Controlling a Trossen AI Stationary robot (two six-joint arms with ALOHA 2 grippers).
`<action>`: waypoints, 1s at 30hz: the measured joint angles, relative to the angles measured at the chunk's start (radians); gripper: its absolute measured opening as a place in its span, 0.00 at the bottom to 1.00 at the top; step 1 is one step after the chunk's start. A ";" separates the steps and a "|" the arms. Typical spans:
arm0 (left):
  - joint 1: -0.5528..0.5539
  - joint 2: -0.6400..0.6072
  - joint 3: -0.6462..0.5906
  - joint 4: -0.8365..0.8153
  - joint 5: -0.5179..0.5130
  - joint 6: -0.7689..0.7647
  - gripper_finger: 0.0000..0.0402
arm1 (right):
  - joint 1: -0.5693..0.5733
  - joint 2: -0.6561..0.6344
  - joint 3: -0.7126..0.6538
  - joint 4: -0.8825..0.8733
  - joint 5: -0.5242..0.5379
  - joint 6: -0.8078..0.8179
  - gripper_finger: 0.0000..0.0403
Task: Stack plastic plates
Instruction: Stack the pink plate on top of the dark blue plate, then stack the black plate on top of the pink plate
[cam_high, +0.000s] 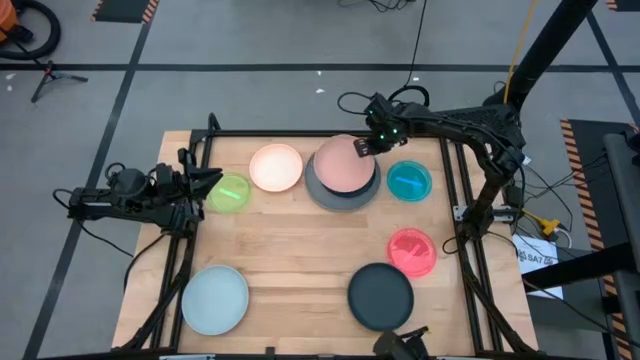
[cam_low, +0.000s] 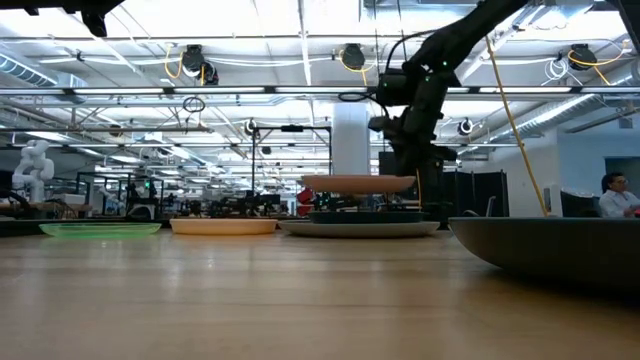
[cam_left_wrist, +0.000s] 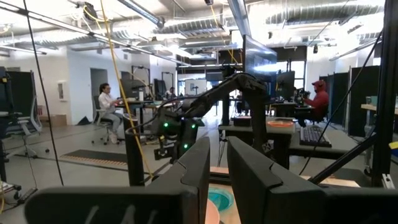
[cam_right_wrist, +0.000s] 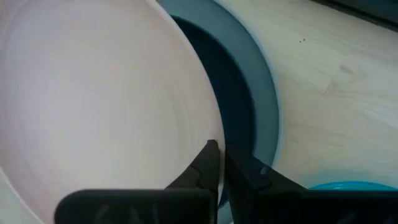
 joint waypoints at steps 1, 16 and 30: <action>0.000 0.000 0.000 0.000 0.000 0.000 0.16 | -0.004 0.008 0.000 -0.001 0.000 -0.003 0.02; 0.000 0.000 0.000 0.000 0.000 0.001 0.16 | -0.015 0.032 0.000 0.001 0.032 -0.015 0.05; 0.000 0.000 0.000 0.000 -0.001 0.001 0.16 | -0.006 0.032 0.000 -0.024 0.057 0.001 0.18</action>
